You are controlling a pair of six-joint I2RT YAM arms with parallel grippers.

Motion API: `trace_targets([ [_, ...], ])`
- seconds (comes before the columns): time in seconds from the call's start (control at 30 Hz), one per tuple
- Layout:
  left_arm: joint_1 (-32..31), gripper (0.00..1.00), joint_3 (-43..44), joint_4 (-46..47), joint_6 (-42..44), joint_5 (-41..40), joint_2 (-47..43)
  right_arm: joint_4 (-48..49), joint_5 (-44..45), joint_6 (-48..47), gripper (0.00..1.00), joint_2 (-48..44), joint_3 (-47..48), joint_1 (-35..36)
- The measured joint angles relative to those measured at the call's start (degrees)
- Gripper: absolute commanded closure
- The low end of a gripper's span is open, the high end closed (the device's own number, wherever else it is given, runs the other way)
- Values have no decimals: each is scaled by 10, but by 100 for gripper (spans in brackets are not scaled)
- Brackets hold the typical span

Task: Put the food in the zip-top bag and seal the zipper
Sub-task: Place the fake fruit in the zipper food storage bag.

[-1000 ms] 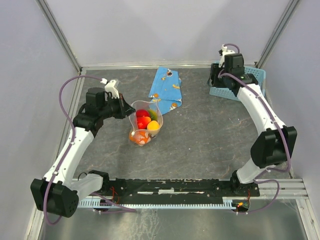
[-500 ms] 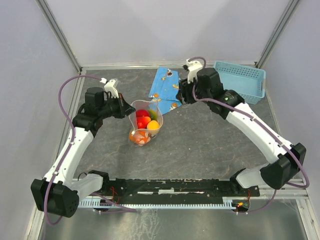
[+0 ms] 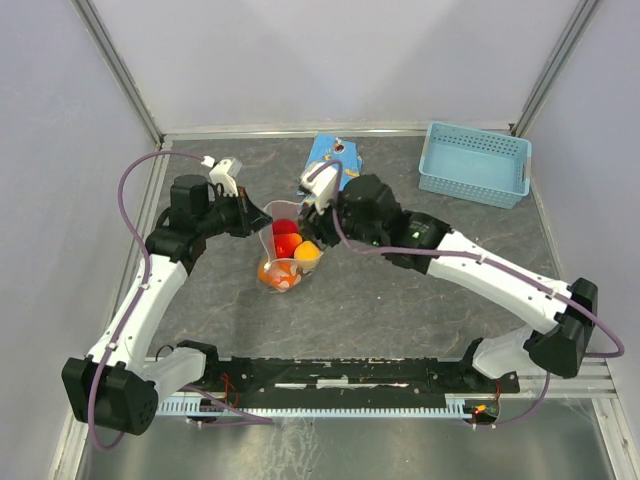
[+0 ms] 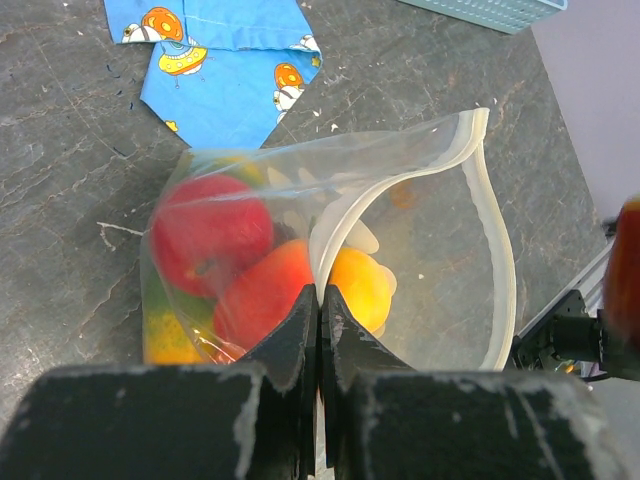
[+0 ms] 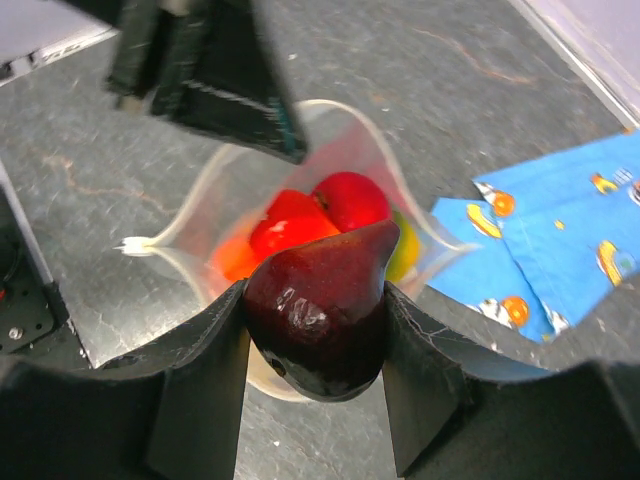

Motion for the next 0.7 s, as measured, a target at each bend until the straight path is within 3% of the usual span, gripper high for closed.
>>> trace_targets([
  [0.27,0,97,0,1,0,0,0,15,32,-84,51,75,3,78],
  [0.7,0,97,-1,2,0,9,0,42,168,-154,45,165,22,87],
])
